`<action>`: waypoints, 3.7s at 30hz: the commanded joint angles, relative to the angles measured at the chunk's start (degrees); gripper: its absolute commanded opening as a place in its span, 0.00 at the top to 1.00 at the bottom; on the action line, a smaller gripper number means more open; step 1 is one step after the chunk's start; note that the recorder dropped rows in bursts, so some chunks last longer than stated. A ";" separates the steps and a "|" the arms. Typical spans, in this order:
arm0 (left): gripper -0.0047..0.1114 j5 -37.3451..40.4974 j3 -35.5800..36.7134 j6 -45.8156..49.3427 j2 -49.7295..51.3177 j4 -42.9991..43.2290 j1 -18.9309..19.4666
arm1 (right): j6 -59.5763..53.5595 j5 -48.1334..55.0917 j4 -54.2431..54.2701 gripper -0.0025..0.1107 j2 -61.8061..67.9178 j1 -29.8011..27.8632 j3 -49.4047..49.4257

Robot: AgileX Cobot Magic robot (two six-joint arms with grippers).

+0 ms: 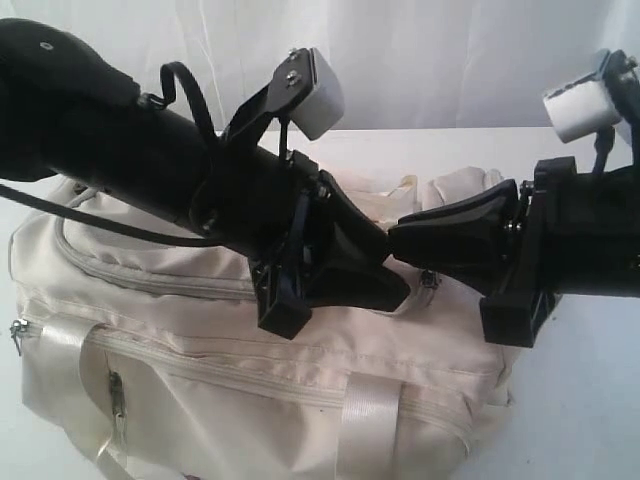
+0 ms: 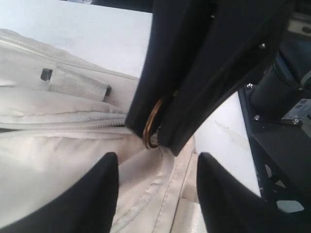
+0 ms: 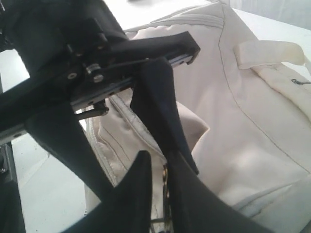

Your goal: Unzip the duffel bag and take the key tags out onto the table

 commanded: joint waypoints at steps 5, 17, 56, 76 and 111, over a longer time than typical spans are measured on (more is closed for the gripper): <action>0.50 0.99 0.05 2.27 0.25 -6.19 -0.17 | -0.65 -0.83 0.64 0.95 -2.07 -0.09 0.16; 0.50 5.30 0.05 3.75 0.25 -7.88 -0.17 | -0.24 -5.51 0.64 0.90 -2.23 -0.09 0.16; 0.52 14.69 17.78 16.58 0.25 -36.75 -4.14 | 1.33 34.15 0.64 0.49 -8.25 -0.09 -1.87; 0.52 -9.72 15.78 27.32 0.25 -36.75 -16.10 | 2.80 30.96 0.64 0.44 -8.25 -0.09 -1.87; 0.52 -21.87 6.11 45.18 3.71 -6.89 -17.47 | 2.80 31.08 0.64 0.44 -8.25 -0.09 -1.87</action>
